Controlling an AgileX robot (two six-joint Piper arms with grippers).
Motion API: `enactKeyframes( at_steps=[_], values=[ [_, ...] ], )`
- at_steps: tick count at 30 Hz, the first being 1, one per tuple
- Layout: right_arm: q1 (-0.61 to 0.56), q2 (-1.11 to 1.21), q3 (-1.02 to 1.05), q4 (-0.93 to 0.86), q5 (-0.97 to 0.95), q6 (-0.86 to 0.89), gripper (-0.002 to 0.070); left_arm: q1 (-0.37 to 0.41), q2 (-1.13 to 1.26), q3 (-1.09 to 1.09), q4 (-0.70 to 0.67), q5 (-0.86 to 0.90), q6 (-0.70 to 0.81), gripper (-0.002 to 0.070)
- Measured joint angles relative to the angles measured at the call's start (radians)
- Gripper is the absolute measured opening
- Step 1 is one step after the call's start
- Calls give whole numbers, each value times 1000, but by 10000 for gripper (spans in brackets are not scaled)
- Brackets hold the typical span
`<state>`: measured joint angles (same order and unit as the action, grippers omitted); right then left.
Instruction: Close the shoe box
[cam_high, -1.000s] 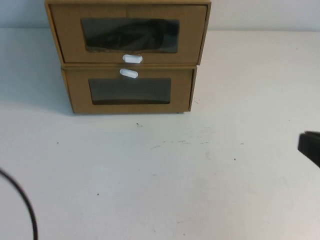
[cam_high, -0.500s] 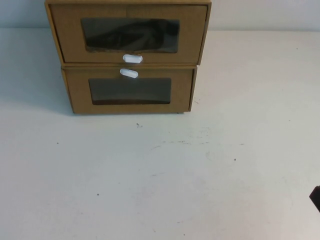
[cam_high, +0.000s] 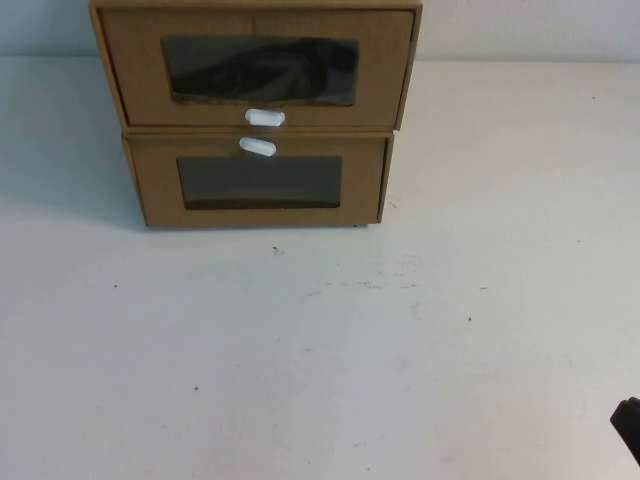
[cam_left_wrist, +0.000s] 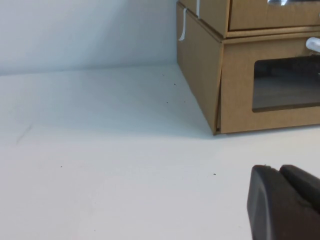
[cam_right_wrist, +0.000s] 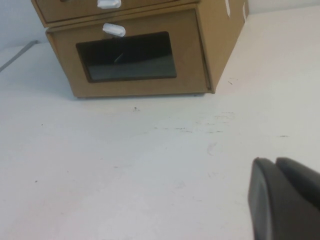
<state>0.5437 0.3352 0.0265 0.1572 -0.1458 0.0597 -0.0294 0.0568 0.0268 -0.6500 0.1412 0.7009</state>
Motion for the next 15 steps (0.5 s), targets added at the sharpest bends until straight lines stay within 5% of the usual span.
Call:
enactKeyframes(
  at_steps=[15],
  values=[
    [-1, 0, 0, 3, 6, -24, -11, 0, 0, 0, 0, 2, 0, -2]
  ],
)
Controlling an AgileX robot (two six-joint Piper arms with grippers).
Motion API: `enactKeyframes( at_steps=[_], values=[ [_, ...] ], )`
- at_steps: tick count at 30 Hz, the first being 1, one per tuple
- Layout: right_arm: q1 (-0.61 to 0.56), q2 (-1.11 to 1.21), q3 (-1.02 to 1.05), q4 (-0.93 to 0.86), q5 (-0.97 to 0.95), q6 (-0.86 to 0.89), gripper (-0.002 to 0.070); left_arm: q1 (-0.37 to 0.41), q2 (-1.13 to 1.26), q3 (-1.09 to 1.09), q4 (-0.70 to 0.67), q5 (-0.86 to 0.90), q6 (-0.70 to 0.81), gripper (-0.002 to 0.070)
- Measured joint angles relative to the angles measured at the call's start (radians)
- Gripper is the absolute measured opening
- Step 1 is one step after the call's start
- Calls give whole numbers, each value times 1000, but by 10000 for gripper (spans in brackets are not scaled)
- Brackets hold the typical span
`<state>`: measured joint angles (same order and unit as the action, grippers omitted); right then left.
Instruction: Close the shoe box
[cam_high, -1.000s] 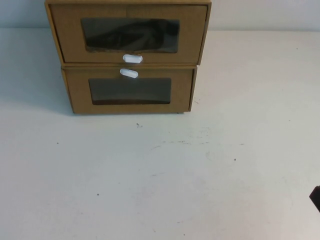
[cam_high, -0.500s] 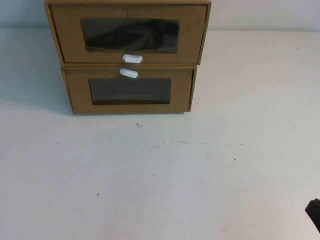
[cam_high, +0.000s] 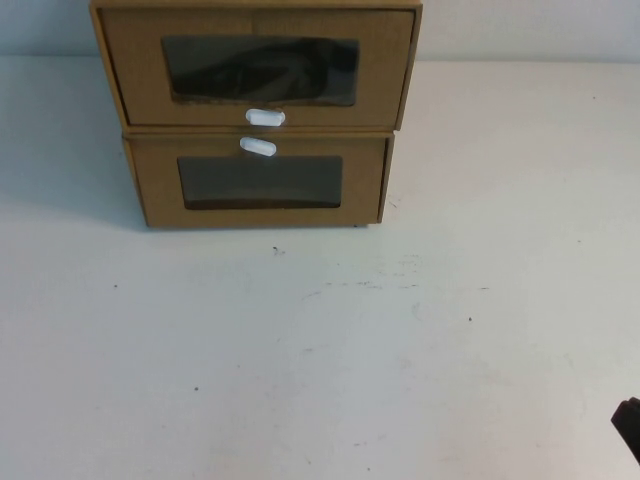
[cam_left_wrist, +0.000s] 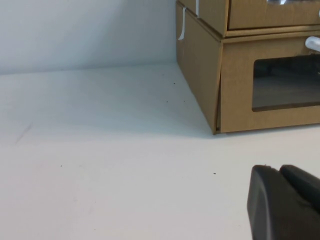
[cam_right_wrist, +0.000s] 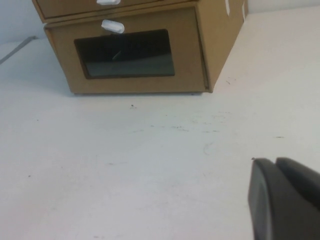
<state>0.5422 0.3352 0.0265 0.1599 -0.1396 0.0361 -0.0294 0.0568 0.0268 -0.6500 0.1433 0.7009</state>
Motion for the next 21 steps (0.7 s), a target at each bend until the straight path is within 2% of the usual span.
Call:
enactKeyframes(
  at_steps=[4, 8, 11, 15, 18, 21],
  values=[
    [-24, -10, 0, 27, -4, -135, -11, 0, 0, 0, 0, 0, 0, -2],
    [-174, -54, 0, 78, 12, -253, -11, 0, 0, 0, 0, 0, 0, -2],
    [-312, -120, 0, 87, 86, -275, -11, 0, 0, 0, 0, 0, 0, -2],
    [-438, -248, 0, 87, 236, -282, -11, 0, 0, 0, 0, 0, 0, -2],
    [-483, -333, 0, 87, 324, -284, -11, 0, 2, 0, 0, 0, 0, -2],
    [-497, -342, 0, 87, 329, -287, -11, 0, 2, 0, 0, 0, 0, -2]
  ],
)
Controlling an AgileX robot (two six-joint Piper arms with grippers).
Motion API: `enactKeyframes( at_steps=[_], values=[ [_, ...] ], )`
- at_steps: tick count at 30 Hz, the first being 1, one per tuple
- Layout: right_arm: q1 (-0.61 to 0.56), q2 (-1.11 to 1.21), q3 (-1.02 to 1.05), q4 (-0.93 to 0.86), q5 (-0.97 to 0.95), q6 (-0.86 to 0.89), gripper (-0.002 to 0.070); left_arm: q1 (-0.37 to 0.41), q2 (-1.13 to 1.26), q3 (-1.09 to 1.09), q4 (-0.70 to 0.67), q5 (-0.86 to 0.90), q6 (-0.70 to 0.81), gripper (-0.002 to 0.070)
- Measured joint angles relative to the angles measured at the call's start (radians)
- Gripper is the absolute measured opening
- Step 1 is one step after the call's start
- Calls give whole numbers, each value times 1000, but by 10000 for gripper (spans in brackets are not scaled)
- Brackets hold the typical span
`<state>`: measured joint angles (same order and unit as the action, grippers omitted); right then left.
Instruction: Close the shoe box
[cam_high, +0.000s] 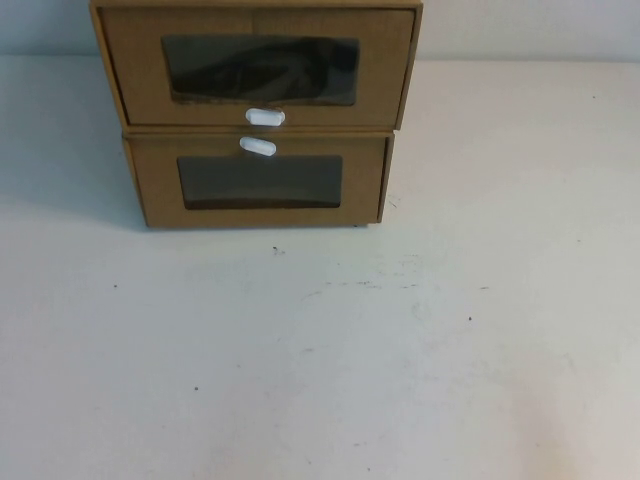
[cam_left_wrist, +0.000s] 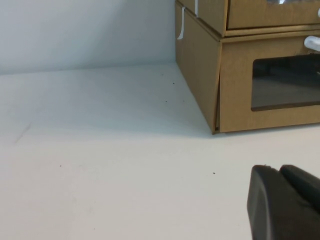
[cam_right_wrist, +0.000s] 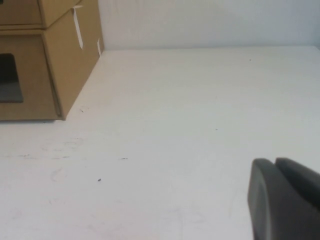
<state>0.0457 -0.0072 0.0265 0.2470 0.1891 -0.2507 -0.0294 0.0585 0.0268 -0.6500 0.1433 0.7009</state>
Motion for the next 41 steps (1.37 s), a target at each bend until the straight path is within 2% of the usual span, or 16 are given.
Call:
enactKeyframes(
  at_steps=[9, 20, 41],
  values=[
    [-2, 0, 0, 0, 6, 0, -11, 0, 0, 0, 0, 1, 0, -2],
    [-2, 0, 0, -46, 161, 41, -11, 0, 0, 0, 0, 1, 0, -2],
    [-2, 0, 0, -49, 163, 54, -11, 0, 0, 0, 2, 1, 0, -2]
  ],
)
